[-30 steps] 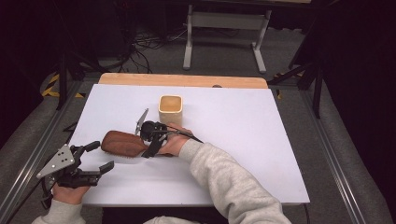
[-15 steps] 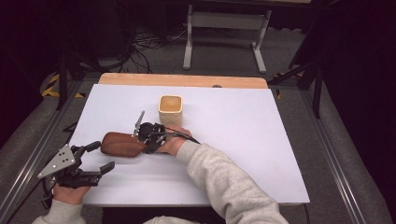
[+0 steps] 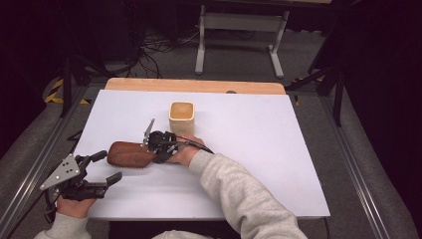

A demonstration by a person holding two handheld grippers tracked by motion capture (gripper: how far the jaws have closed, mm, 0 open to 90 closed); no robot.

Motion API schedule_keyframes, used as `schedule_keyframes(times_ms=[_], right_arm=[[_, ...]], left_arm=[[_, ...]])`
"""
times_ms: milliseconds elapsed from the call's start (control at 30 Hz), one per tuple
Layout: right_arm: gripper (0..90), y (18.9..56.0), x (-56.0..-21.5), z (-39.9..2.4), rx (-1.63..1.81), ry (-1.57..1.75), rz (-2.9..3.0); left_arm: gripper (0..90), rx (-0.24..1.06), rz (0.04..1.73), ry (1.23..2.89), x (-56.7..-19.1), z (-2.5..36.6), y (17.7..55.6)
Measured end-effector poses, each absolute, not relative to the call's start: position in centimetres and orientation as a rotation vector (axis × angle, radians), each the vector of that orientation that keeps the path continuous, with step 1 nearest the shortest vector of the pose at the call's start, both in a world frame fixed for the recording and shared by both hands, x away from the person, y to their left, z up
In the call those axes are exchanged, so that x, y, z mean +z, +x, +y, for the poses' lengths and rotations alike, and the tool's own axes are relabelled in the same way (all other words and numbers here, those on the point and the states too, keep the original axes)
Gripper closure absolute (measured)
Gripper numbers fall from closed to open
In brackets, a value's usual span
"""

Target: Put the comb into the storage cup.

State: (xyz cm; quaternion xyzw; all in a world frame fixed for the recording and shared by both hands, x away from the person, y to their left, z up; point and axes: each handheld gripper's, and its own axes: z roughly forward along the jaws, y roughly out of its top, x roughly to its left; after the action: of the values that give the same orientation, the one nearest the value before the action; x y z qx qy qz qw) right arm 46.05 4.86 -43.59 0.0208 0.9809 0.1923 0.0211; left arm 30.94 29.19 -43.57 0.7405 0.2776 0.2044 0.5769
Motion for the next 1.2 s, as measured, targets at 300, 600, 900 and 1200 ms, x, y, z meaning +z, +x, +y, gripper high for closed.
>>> schedule_keyframes(times_ms=[300, 600, 900, 1200], right_arm=[[73.2, 45.9, -43.4, 4.6, 0.629, 0.068, 3.011], [73.2, 45.8, -42.0, 3.5, 0.736, 0.1, 2.97], [73.1, 45.4, -39.2, 1.2, 0.932, 0.101, 2.89], [73.0, 44.1, -37.1, -2.0, 1.165, 0.146, 2.777]], left_arm=[[12.3, 0.481, 0.652, 1.73, -43.5, 29.3, 30.9], [12.2, 0.478, 0.657, 1.724, -43.6, 29.3, 30.9], [12.2, 0.482, 0.659, 1.722, -43.6, 29.3, 30.9], [12.1, 0.478, 0.661, 1.722, -43.6, 29.1, 31.1]])
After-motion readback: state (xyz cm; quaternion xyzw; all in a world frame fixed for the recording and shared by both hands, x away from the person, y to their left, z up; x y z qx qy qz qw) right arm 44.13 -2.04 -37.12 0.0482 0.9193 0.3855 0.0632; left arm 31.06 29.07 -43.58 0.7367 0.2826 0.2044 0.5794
